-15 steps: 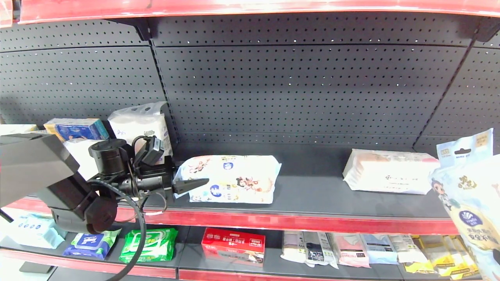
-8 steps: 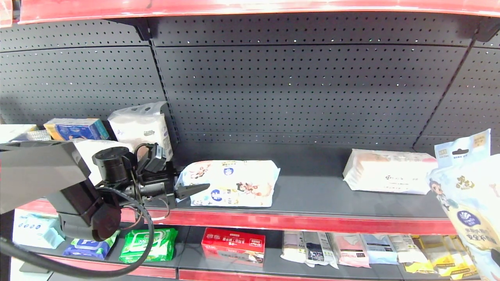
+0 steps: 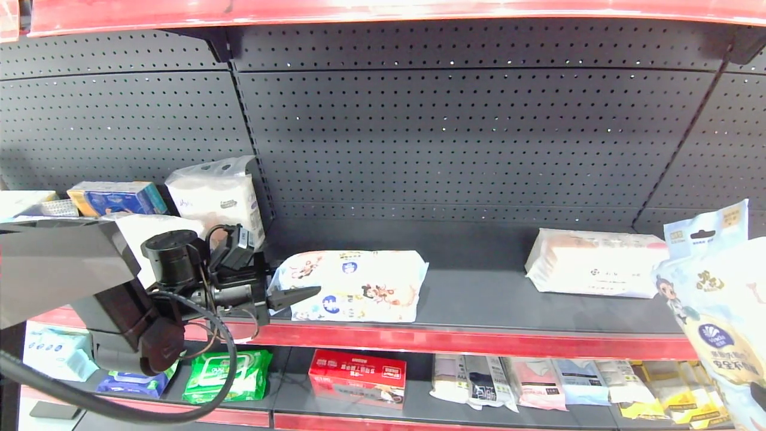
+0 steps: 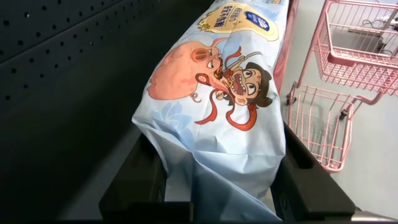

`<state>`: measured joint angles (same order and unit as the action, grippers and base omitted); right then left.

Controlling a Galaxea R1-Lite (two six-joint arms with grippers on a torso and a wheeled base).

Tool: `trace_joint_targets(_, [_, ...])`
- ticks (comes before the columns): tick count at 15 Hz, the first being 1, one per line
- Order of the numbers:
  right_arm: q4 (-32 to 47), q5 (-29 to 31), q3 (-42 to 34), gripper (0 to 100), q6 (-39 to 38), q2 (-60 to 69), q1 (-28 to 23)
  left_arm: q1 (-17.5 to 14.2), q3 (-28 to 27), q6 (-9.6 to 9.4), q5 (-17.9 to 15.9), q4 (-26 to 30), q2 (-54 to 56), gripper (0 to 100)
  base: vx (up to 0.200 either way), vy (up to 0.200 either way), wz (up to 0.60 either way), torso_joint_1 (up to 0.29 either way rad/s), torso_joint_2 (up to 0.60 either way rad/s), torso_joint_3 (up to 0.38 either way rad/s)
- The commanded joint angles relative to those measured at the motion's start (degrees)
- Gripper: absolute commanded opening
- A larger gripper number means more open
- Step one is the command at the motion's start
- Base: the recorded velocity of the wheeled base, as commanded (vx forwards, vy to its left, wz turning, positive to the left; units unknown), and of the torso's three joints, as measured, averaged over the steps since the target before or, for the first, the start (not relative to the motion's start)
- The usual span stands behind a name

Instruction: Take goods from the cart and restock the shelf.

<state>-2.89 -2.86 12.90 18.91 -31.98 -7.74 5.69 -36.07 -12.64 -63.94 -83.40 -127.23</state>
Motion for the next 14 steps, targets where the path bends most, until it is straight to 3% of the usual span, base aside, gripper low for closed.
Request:
trace_joint_targets(1, [0.0, 0.1, 0.0, 0, 0.0, 0.2, 0.0, -0.1, -0.5, -0.01, 0.0, 0.0, -0.9, 0, 0.0, 0.0, 0.0, 0.0, 0.0, 0.0])
trace_joint_targets(5, [0.1, 0.1, 0.0, 0, 0.0, 0.2, 0.0, -0.1, -2.6, -0.01, 0.2, 0.0, -2.2, 0, 0.0, 0.0, 0.0, 0.0, 0.0, 0.0])
trace_joint_targets(14, [0.1, 0.1, 0.0, 0, 0.1, 0.0, 0.0, -0.3, -1.9, 0.07, -0.2, 0.0, -2.4, 0, 0.0, 0.0, 0.0, 0.0, 0.0, 0.0])
